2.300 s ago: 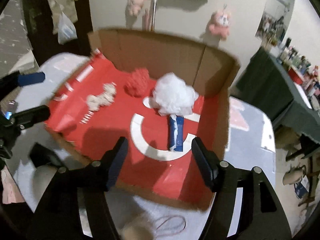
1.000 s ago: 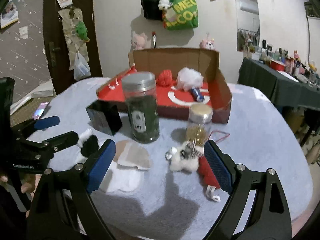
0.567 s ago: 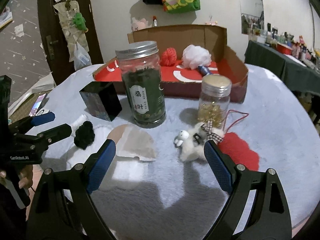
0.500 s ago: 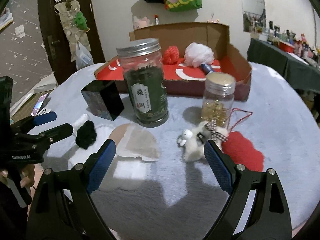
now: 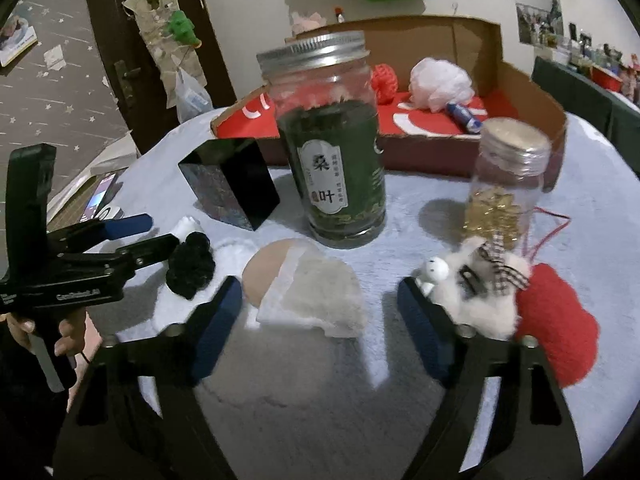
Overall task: Organize soft objects
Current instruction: 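Grasp the white rolled cloth with the left tool while the right tool grasps the white crumpled cloth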
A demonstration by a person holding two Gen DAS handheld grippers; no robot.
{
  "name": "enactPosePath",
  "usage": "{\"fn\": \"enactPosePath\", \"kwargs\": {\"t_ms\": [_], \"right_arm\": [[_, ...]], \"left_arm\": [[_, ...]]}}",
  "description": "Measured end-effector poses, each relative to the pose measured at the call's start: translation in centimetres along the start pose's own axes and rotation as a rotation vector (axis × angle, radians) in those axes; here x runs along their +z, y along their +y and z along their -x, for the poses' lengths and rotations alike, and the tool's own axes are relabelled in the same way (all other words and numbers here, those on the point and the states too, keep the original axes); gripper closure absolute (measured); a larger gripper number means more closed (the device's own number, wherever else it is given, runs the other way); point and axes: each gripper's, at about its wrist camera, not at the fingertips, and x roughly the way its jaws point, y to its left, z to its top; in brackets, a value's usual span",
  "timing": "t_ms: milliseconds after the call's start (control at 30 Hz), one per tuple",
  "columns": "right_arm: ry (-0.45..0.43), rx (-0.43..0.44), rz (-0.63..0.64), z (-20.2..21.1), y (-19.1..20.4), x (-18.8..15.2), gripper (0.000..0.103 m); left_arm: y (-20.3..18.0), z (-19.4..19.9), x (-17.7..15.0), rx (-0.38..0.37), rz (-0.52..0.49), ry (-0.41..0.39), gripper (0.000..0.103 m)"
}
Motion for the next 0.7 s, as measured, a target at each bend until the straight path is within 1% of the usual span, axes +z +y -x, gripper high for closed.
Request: {"fn": "enactPosePath", "kwargs": {"t_ms": [33,67,100,133,167,233,300,500,600,700], "right_arm": [[0.010,0.018,-0.009,-0.3,-0.2,0.0,0.050],[0.021,0.039,-0.024,-0.6,-0.5,0.0,0.055],[0.022,0.050,-0.033,-0.6,-0.8,0.0,0.060],[0.019,0.055,-0.033,-0.5,-0.9,0.0,0.068],[0.016,0.060,-0.034,-0.4,-1.1,0.0,0.072],[0.005,0.079,-0.051,0.0,-1.4,-0.1,0.080],[-0.006,0.081,-0.060,0.5,-1.7,0.0,0.085],[-0.049,0.061,-0.034,2.7,-1.6,0.5,0.085],[-0.064,0.061,-0.021,3.7,-1.6,0.8,0.085],[-0.069,0.063,-0.021,4.3,-1.8,1.1,0.085]], "left_arm": [[0.0,-0.2,0.0,-0.016,-0.002,0.010,0.055],[0.1,-0.4,-0.1,-0.036,-0.002,0.018,0.065],[0.1,-0.4,-0.1,-0.052,-0.002,0.022,0.071],[0.1,-0.4,-0.1,-0.081,0.000,0.025,0.081],[0.0,-0.3,-0.1,-0.102,0.000,0.026,0.091],[-0.1,0.0,-0.1,-0.122,-0.001,0.023,0.091],[-0.4,0.4,0.2,-0.130,-0.004,0.014,0.091],[-1.3,2.2,1.4,-0.181,-0.001,-0.029,0.092],[-2.4,2.9,2.1,-0.228,-0.013,-0.047,0.092],[-4.1,3.0,2.6,-0.294,-0.030,-0.048,0.092]]}}
